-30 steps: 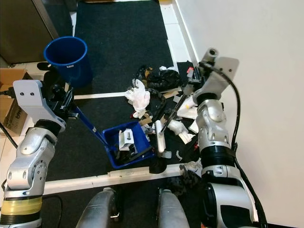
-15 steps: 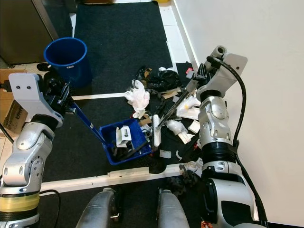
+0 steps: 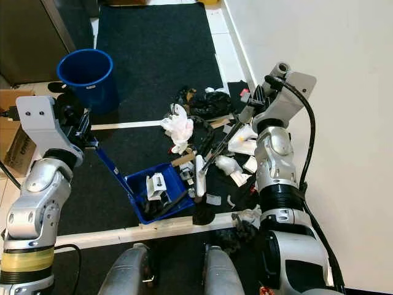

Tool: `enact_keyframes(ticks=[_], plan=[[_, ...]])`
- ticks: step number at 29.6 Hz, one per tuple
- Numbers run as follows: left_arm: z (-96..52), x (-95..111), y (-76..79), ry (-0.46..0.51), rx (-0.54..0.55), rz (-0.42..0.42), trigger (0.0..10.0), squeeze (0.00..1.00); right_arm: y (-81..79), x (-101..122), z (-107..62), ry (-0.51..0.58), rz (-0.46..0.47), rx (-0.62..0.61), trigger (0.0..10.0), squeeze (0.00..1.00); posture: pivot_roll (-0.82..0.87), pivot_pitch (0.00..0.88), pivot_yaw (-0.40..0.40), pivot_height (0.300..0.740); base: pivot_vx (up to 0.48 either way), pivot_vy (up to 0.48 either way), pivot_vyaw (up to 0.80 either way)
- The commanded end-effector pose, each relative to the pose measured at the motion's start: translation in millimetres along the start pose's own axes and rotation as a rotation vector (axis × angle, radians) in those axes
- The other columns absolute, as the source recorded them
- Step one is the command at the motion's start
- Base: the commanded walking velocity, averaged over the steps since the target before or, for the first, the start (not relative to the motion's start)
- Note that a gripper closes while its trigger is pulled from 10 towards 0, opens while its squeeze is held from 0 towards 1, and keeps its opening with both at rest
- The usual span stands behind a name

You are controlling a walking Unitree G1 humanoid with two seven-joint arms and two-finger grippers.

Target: Sweep floor

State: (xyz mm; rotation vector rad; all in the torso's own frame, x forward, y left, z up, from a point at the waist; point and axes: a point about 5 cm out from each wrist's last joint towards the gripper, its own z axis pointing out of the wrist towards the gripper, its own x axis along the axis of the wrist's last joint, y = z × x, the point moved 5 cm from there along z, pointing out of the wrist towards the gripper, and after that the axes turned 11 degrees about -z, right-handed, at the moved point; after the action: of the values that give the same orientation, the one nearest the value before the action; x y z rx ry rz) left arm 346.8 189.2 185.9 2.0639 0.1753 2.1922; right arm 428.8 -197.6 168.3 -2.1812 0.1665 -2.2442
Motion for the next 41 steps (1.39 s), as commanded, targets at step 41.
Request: enact_keyframes(ticks=[41], plan=[[2.8,7.0,-5.6,0.038,0.044,-0.007,10.0,0.00,-3.6,5.7,1.2,0.032,0.008,0.011,10.0,0.00,0.03,0.148,-0.018,0.740,0.000,0.000,0.00]])
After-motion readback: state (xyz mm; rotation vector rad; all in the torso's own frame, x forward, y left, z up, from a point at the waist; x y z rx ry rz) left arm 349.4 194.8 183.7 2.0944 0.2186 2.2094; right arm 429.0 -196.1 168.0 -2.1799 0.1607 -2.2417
